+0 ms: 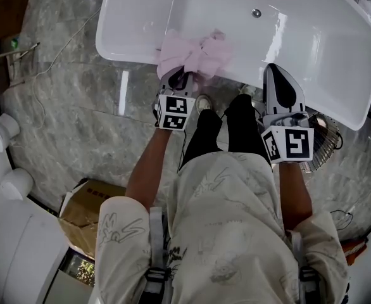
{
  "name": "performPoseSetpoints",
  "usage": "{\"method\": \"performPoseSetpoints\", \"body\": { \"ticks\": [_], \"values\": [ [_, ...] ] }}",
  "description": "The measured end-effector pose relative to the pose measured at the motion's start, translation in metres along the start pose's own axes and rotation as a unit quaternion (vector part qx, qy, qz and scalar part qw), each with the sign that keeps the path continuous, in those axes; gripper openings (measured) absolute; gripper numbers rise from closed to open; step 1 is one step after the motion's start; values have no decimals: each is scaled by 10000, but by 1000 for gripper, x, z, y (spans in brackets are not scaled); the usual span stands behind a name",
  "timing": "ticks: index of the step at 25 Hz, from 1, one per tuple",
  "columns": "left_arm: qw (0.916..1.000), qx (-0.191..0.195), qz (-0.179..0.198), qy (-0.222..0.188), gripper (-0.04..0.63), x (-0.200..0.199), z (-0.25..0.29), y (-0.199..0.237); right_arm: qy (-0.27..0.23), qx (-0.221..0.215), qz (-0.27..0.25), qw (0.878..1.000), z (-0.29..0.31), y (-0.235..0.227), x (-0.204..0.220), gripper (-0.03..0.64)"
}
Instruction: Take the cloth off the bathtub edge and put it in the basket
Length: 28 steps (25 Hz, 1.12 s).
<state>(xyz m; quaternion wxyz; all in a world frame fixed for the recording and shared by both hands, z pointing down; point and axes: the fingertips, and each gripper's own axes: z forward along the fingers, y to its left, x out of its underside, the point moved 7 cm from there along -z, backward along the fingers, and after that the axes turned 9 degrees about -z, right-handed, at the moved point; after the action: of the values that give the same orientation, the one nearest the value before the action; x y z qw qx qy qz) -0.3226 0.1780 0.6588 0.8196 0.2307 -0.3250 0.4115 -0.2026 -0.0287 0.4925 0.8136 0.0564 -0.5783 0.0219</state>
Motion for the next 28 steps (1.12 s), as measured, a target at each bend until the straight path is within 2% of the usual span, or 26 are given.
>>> {"method": "performPoseSetpoints", "body": {
  "ticks": [5,10,15,18,22,28],
  "values": [
    [9975,-9,-226,-667,52,-30,-34,-4,-103,56,-5,9999,-10,12,-10,-11],
    [9883,-66,-433,-1459,52,-74,-69,-8,-202,163,-99,9996,-20,13,-21,-11],
    [9776,-295,-155,-2077,54,-116,-103,-13,-260,269,2,9993,-28,17,-34,-11],
    [9679,-355,-27,-2488,54,-142,-122,-21,-439,396,60,9982,-34,13,-45,-12],
    [9501,-365,-17,-3098,54,-175,-155,-29,-772,590,-57,9953,-45,11,-67,-11],
    [9278,-376,111,-3709,54,-217,-197,-34,-1199,876,-271,9885,-62,8,-111,-11]
  ]
}}
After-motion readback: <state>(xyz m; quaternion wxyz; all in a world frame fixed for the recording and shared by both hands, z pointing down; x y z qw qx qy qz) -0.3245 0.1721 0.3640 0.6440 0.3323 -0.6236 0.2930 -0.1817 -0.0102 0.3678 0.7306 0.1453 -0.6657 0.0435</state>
